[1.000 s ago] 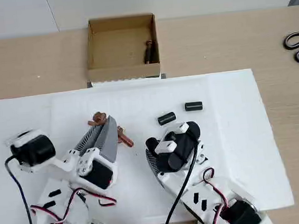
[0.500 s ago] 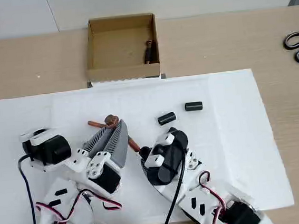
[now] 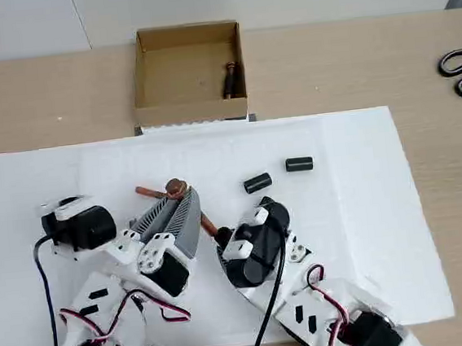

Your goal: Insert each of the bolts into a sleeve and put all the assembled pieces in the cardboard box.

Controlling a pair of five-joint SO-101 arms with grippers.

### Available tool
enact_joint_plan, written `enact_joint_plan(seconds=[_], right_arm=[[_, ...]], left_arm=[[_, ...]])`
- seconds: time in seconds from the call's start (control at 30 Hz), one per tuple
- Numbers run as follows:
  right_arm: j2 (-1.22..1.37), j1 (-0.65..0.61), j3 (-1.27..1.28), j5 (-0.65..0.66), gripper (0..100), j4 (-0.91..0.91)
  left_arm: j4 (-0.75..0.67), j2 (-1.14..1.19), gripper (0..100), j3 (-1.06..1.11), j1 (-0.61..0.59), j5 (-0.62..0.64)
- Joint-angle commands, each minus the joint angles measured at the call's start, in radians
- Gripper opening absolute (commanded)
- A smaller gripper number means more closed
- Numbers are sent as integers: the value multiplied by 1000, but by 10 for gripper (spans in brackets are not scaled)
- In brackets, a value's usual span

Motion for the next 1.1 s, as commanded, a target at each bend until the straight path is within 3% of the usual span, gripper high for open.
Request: enact_joint_plan(seconds=[0.0, 0.2, 0.93, 1.07], right_arm=[[-5, -7, -11, 11, 2, -4], [-4, -7, -9, 11, 2, -38], [-2, -51, -5, 11, 2, -47], [-2, -50, -5, 11, 2, -51]], left_arm=[[-26, -12, 5, -1, 5, -6], [-28, -12, 5, 16, 57, -5], [-34, -12, 5, 90, 63, -6], [71, -12, 5, 27, 91, -6]])
